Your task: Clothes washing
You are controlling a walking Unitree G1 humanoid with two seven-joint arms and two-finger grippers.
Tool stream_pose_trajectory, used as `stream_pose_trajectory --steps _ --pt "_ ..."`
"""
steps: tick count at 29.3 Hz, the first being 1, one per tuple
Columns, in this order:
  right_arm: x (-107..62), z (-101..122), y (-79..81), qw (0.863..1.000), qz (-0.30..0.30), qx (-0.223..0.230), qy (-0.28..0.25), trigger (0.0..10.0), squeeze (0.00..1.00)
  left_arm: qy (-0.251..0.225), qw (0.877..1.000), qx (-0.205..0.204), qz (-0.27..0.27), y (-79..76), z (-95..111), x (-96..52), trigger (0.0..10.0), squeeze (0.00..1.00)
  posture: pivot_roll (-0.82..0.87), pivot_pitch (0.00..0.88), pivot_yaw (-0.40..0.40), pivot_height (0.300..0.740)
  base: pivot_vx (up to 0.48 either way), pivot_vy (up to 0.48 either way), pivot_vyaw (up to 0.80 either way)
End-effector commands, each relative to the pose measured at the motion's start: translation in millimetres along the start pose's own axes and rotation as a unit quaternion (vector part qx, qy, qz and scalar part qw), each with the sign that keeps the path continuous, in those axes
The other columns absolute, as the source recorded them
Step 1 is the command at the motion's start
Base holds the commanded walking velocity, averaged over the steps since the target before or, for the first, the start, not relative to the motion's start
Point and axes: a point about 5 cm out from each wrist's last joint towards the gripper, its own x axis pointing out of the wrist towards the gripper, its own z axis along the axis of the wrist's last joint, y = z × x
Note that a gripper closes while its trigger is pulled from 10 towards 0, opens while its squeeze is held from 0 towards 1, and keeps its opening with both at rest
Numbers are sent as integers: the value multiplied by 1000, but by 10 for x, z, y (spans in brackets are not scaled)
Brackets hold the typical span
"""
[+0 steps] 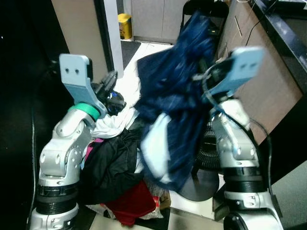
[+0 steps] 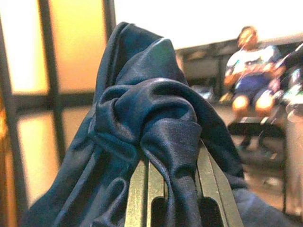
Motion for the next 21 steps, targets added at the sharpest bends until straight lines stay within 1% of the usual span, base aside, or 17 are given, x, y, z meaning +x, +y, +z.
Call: stream_pose_trajectory --steps 1,2,3,4,5,6,7,9,16,21 --pt "7 92 7 1000 -9 0 -22 10000 0 -20 1000 23 5 -12 89 -8 10000 0 42 4 51 740 0 0 0" --pt "-17 68 24 1000 -8 -1 -18 10000 0 -27 999 35 5 -21 127 -17 10000 0 44 4 51 740 0 0 0" --pt "-17 68 24 1000 -8 -1 -18 10000 0 -27 999 35 5 -21 127 -17 10000 0 44 4 51 740 0 0 0" --pt "-60 4 47 1000 -7 -1 -5 10000 0 -25 999 39 7 -25 132 -27 10000 0 50 2 50 740 0 0 0" --pt "-60 4 47 1000 -7 -1 -5 10000 0 -25 999 39 7 -25 132 -27 10000 0 50 2 50 740 0 0 0" --pt "-106 -55 70 1000 -7 1 5 10000 0 -23 999 34 10 -27 127 -36 10000 0 50 2 51 740 0 0 0" --pt "-106 -55 70 1000 -7 1 5 10000 0 -23 999 34 10 -27 127 -36 10000 0 50 2 51 740 0 0 0" --pt "-162 -127 92 1000 -12 3 18 10000 0 -16 999 37 18 -28 104 -42 10000 0 49 2 53 740 0 0 0" --pt "-191 -189 103 999 -20 -4 30 10000 0 -16 999 43 22 -42 75 -34 10000 0 46 1 54 740 0 0 0" --pt "-204 -236 108 999 -27 -6 42 10000 0 -17 999 46 20 -66 59 -32 10000 0 50 3 54 740 -341 0 0"
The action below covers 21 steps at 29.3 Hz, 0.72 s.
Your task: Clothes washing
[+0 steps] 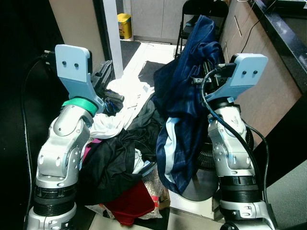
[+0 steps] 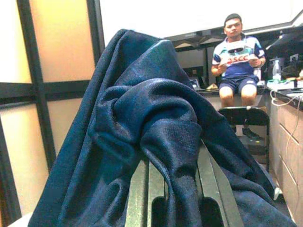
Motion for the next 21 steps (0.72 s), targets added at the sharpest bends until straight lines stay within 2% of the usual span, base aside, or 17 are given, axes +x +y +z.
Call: stream_pose_trajectory --steps 1,21 --pt "-17 -34 24 1000 1 0 5 10000 0 6 1000 4 2 4 -40 -24 10000 0 51 2 54 740 -394 0 0" --pt "-1 -54 44 1000 -4 -2 7 10000 0 8 1000 11 5 5 -63 -26 10000 0 51 0 57 740 -353 0 0"
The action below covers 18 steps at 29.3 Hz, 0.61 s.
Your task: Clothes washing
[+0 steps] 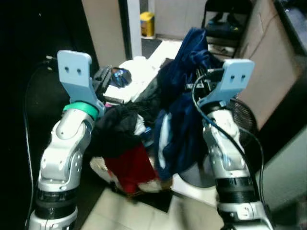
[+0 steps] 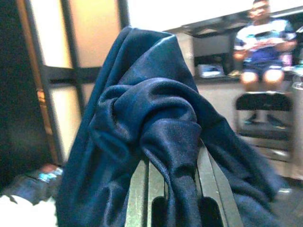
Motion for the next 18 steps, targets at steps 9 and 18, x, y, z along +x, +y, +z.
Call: stream_pose_trajectory --steps 9,18 --pt "20 21 3 1000 -6 9 -5 10000 0 4 1000 9 -1 22 -22 -1 10000 0 53 0 59 740 -30 0 -262" --pt "23 14 -11 1000 -9 14 -4 10000 0 5 1000 6 -2 17 -35 -4 10000 0 53 0 60 740 0 0 -788"
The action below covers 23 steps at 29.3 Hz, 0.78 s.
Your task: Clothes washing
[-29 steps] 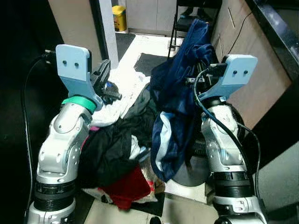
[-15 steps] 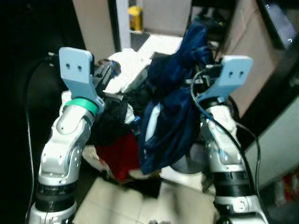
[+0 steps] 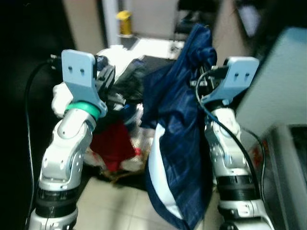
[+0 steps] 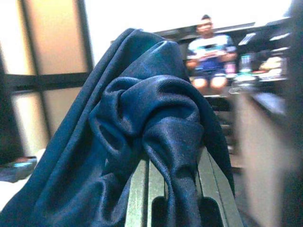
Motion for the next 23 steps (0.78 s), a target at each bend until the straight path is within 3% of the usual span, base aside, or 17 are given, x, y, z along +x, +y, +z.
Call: stream_pose_trajectory --steps 1,15,23 --pt "7 28 2 1000 -2 6 -8 10000 0 3 1000 3 -1 6 -12 -2 10000 0 53 0 60 740 0 0 -788" --pt "16 32 0 1000 -4 9 -9 10000 0 4 1000 3 -2 5 -17 -1 10000 0 55 0 62 740 0 0 -788" --pt "25 67 3 1000 -5 18 -18 10000 0 -28 999 23 -10 8 115 31 10000 0 57 0 65 740 0 0 -788"
